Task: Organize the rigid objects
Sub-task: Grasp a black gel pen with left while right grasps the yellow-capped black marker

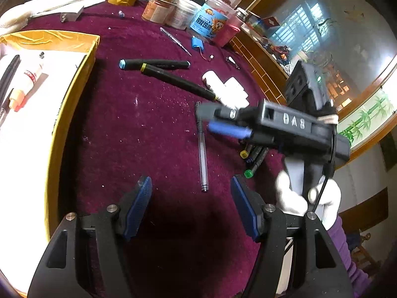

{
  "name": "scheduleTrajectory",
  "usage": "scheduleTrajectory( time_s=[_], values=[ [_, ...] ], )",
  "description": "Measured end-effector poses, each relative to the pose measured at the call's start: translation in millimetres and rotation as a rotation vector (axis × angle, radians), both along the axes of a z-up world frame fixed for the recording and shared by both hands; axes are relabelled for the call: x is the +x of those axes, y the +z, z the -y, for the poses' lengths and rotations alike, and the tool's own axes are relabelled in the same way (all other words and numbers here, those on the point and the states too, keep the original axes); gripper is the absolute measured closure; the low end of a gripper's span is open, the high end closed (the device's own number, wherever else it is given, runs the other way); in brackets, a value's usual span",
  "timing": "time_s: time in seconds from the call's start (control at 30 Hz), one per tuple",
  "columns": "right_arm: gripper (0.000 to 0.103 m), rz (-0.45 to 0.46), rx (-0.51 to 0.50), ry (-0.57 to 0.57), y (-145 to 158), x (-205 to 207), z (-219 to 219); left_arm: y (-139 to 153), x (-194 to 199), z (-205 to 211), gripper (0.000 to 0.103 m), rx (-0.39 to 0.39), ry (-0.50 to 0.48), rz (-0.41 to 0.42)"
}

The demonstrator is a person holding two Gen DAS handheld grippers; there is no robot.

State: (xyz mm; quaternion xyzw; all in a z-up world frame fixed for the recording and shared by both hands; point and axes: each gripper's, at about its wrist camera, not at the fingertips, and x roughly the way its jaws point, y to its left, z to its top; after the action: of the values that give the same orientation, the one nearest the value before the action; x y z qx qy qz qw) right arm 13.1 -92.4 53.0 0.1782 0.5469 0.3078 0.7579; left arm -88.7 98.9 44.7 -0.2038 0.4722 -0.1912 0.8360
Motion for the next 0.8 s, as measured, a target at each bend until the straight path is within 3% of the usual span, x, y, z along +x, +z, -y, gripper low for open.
scheduleTrajectory(
  time_s=[0.2,0.4,0.5,0.57,0.63,0.7,0.8],
  values=[
    [0.05,0.243,-0.278,-0.08,27,21,-10,-1,-1,6,0.038,0.006,-0.015,-0.003],
    [0.05,0.232,-0.334,-0.036,19,58,-31,0,-3,9,0.038,0.02,-0.028,-0.012],
    [0.05,0.251,-0.48,0.006,8,63,-53,1,-2,9,0.038,0.027,-0.023,-0.014],
    [0.057,0.222,-0.522,0.041,-2,63,-62,1,-1,6,0.038,0.028,-0.017,-0.017],
    [0.071,0.27,-0.589,0.048,-2,54,-68,0,-1,5,0.038,0.027,-0.013,-0.019],
    [0.09,0.237,-0.566,0.022,1,51,-62,-1,0,6,0.038,0.027,-0.014,-0.02],
    [0.091,0.181,-0.498,-0.05,5,48,-39,-1,1,9,0.038,0.033,-0.021,-0.018]
  ],
)
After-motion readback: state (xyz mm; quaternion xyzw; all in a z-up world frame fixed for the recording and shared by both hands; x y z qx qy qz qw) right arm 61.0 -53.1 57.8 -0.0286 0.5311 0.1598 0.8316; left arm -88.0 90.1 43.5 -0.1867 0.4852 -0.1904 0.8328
